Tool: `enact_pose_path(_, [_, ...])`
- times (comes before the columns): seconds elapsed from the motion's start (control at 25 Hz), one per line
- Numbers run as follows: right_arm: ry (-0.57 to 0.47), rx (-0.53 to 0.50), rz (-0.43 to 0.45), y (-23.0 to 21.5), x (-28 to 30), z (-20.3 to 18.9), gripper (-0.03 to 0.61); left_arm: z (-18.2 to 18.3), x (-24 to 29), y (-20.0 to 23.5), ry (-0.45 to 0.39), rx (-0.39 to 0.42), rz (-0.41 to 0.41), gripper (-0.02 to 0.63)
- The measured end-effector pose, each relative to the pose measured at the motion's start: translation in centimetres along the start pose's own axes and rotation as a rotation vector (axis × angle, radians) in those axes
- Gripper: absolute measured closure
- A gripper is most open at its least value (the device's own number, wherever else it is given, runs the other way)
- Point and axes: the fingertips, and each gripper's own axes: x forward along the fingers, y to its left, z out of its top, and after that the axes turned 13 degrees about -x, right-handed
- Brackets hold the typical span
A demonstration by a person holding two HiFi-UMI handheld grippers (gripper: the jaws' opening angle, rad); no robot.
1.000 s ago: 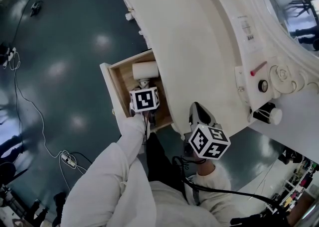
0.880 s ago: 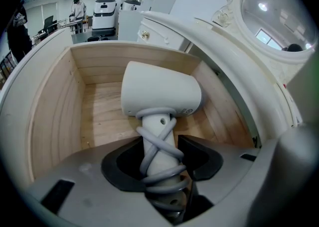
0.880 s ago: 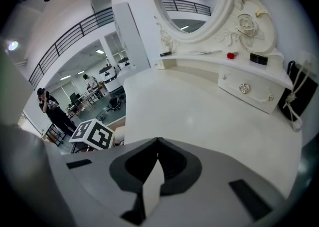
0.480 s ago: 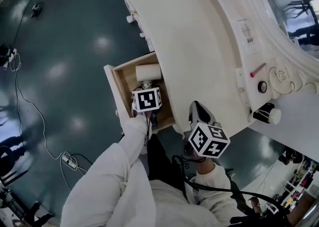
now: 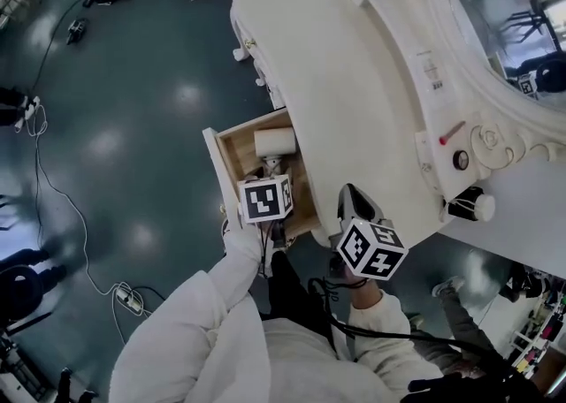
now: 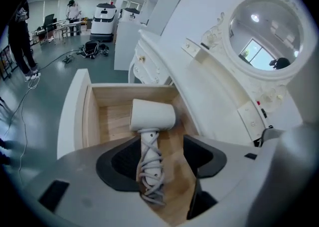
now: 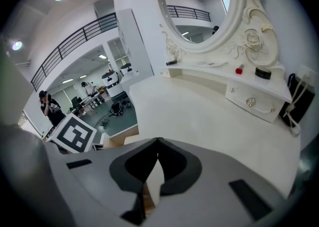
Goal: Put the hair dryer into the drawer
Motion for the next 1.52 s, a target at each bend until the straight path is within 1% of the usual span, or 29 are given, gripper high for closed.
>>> enact_pose_path(0.2, [-0.037, 0.001, 0.007, 1.8, -1.4, 1.1, 0.517, 1.3, -4.8, -2.4, -0.037, 0.03, -0.114, 0.35])
enact_pose_path(0.24, [-0.046, 0.002, 0.005, 2.2, -1.8, 1.2, 0.517, 1.4, -5.8, -2.8, -0.042, 0.044, -0.131, 0.361])
enact_pose_path(0.32, [-0.061, 0.001, -0.005, 2.9, -2.8, 1.4, 0.517, 1.7, -7.8, -3.2, -0.059, 0.078, -0.157, 0.407])
enact_pose_path(0.44, [-0.082, 0.007, -0.029, 3.6, -4.4, 1.4, 0.517, 2.2, -10.8, -3.5, -0.096, 0.136, -0.187, 0.448])
enact_pose_path(0.64, [-0.128, 0.034, -0.074, 5.0, -7.2, 0.8, 0.517, 3.0, -14.9, -3.3, -0.151, 0.221, -0.21, 0.571])
enact_pose_path(0.72, [-0.146, 0.041, -0.089, 5.7, -8.2, 0.4, 0.517, 3.0, -16.0, -3.0, -0.157, 0.245, -0.226, 0.598])
enact_pose_path(0.88, [-0.179, 0.059, -0.12, 7.2, -10.0, -0.3, 0.517, 2.5, -18.2, -3.1, -0.159, 0.304, -0.275, 0.606])
enact_pose_path(1.16, [-0.218, 0.098, -0.172, 9.3, -12.2, -1.6, 0.517, 2.1, -21.1, -3.3, -0.211, 0.487, -0.319, 0.606])
enact_pose_path(1.24, [-0.228, 0.107, -0.184, 9.7, -12.7, -1.8, 0.517, 2.1, -21.6, -3.6, -0.228, 0.526, -0.331, 0.607])
enact_pose_path(1.32, [-0.231, 0.105, -0.187, 10.1, -13.2, -1.9, 0.517, 1.9, -22.3, -3.9, -0.238, 0.539, -0.342, 0.607])
enact_pose_path(1.52, [-0.224, 0.077, -0.167, 10.3, -13.4, -1.5, 0.517, 1.6, -22.8, -3.9, -0.246, 0.519, -0.329, 0.607])
